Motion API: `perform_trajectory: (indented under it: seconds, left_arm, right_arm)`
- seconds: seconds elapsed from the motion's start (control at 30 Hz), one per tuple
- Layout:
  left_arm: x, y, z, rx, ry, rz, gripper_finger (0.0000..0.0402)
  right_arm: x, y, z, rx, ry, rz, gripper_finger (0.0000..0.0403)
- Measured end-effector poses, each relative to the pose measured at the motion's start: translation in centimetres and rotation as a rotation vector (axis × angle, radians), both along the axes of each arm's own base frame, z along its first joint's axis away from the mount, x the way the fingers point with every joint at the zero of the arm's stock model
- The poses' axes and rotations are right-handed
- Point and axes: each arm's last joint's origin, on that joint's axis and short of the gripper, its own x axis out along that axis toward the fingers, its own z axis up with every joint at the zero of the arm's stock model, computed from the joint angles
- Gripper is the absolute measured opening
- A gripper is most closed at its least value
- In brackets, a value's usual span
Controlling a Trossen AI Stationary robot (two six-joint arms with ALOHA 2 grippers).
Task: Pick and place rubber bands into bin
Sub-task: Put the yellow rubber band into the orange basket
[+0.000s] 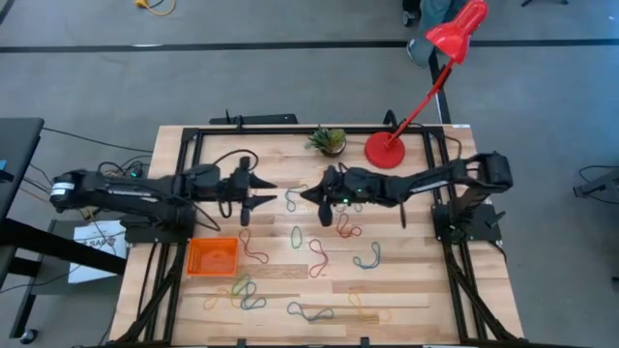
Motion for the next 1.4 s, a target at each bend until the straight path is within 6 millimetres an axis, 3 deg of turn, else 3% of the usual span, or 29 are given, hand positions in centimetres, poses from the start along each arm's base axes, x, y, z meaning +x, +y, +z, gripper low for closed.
perform_trajectory:
  seconds: [0.2,0.43,0.67,0.97,1.13,1.4]
  left_arm:
    - [2.0,0.1,-2.2,0.012,0.078,-0.045,0.0129]
    - [2.9,0.2,-3.8,0.007,0.152,-0.042,0.0129]
    - [2.9,0.2,-3.8,0.043,0.156,-0.033,0.0118]
    - [2.9,0.2,-3.9,0.042,0.164,-0.034,0.0007]
    - [2.8,0.2,-4.2,0.028,0.195,-0.018,0.0002]
    - [2.3,0.4,-5.0,-0.023,0.289,0.080,0.0000]
  right_arm:
    - [2.6,0.2,0.0,0.027,-0.015,0.093,0.0000]
    - [4.4,0.2,0.7,0.038,-0.030,0.145,0.0000]
    - [4.7,0.2,1.0,0.040,-0.017,0.155,0.0000]
    - [4.5,-0.6,0.6,0.039,0.028,0.127,0.0000]
    - [4.3,-0.6,0.1,0.040,0.089,0.110,0.0009]
    - [3.9,0.1,-1.1,-0.022,0.221,0.055,0.0072]
